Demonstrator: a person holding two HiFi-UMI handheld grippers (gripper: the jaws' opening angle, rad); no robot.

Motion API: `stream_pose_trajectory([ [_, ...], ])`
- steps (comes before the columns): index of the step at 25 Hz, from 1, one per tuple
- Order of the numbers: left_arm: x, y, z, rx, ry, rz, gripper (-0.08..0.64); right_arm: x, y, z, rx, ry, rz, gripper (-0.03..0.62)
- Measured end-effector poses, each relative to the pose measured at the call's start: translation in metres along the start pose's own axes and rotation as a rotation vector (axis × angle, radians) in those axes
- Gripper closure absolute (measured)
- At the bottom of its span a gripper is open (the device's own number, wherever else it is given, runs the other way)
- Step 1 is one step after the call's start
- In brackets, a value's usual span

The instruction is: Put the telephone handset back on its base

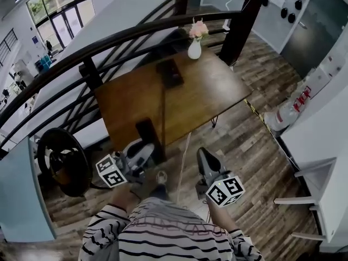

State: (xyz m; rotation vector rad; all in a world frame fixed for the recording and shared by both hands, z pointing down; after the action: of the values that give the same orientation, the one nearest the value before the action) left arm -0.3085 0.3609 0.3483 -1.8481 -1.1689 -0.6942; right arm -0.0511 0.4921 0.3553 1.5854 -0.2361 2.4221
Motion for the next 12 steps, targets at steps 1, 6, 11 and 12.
stream_pose_trajectory([
  [1,-0.004,0.005,-0.014,0.002,-0.011,-0.002,0.486,-0.002,0.012,0.005,0.008,0.001,-0.005,0.592],
  [6,-0.024,0.04,-0.088,0.035,-0.061,-0.016,0.486,-0.009,0.076,0.039,0.046,0.012,-0.021,0.592],
  [11,-0.046,0.064,-0.149,0.059,-0.101,-0.05,0.486,-0.011,0.135,0.056,0.083,0.037,-0.025,0.592],
  [12,-0.051,0.067,-0.158,0.064,-0.108,-0.056,0.486,-0.012,0.145,0.058,0.093,0.041,-0.028,0.592],
])
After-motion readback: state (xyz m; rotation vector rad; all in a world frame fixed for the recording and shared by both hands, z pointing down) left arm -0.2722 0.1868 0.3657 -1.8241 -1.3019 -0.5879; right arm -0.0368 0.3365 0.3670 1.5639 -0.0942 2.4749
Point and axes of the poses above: the fingertips, and each gripper's own axes: y forward along the fingers, z to its right, x out of its underside, the point moved 9 cm from there along -y, backward along the fingers
